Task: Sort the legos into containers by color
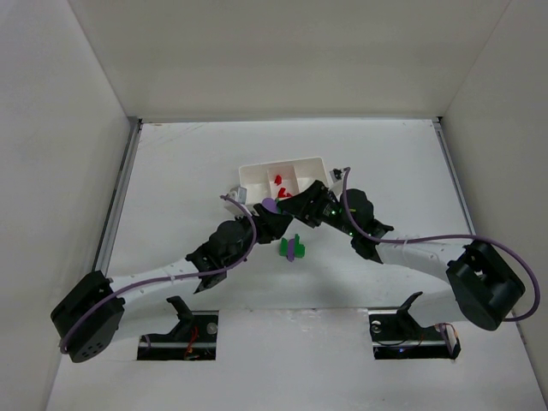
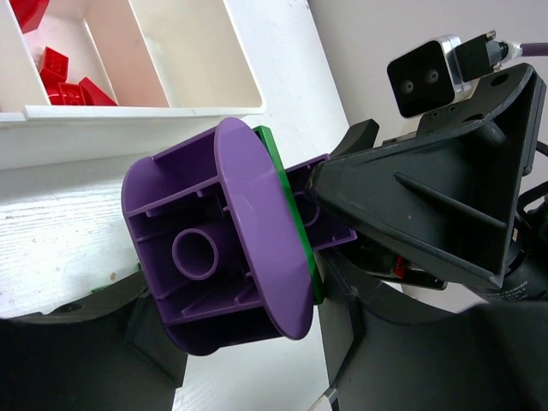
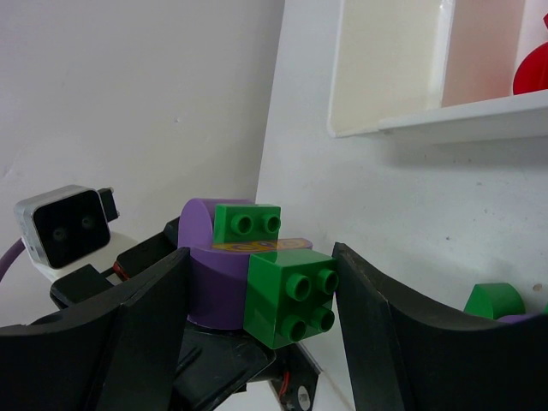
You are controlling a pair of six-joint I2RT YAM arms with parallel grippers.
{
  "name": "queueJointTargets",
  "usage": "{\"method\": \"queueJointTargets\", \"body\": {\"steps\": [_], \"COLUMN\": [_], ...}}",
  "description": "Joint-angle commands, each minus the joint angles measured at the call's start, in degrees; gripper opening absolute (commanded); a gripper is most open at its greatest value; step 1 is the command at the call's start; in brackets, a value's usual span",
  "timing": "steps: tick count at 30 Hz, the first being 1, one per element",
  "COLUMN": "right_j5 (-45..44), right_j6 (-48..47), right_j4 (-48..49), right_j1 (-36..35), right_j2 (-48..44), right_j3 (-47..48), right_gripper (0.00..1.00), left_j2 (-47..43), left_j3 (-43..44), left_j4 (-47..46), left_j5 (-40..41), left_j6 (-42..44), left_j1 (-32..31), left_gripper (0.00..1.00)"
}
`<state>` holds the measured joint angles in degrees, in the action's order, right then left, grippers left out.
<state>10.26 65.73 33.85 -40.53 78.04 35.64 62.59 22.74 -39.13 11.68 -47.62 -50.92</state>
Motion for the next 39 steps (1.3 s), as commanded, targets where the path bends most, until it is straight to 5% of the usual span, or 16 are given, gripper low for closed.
{"method": "queueJointTargets", "body": {"steps": [1, 7, 12, 27, 39], "right_j5": [-0.8, -1.4, -1.6, -1.6, -1.3], "right_j6": [-0.3, -1.5, -1.8, -2.1, -3.5], "right_j4": [2.1, 0.8, 0.8, 0.3, -1.1], "right_j1": [-0.4, -0.3, 0.1, 0.2, 1.4], "right_j2": [-0.7, -1.0, -0.8, -0.5, -2.3], "right_j3": [0.7, 0.6, 0.1, 0.0, 0.2], "right_gripper": [0.59, 0.59, 0.59, 0.60, 0.86], "left_j2": [-2.2, -3.9, -5.5, -6.4, -9.4], "left_j3": [-1.0, -1.5, -1.6, -1.1, -3.0], "left_j4": [-5.1, -4.6, -3.6, -3.0, -2.2], "left_j5": [-0.5, 0.0, -0.2, 0.0, 0.0], "left_j6": [0.9, 0.9, 1.0, 1.6, 0.9], "left_j1": [-1.1, -1.0, -0.8, -1.2, -1.2], "left_gripper": [0.45, 0.60, 0.61, 0.27, 0.24]}}
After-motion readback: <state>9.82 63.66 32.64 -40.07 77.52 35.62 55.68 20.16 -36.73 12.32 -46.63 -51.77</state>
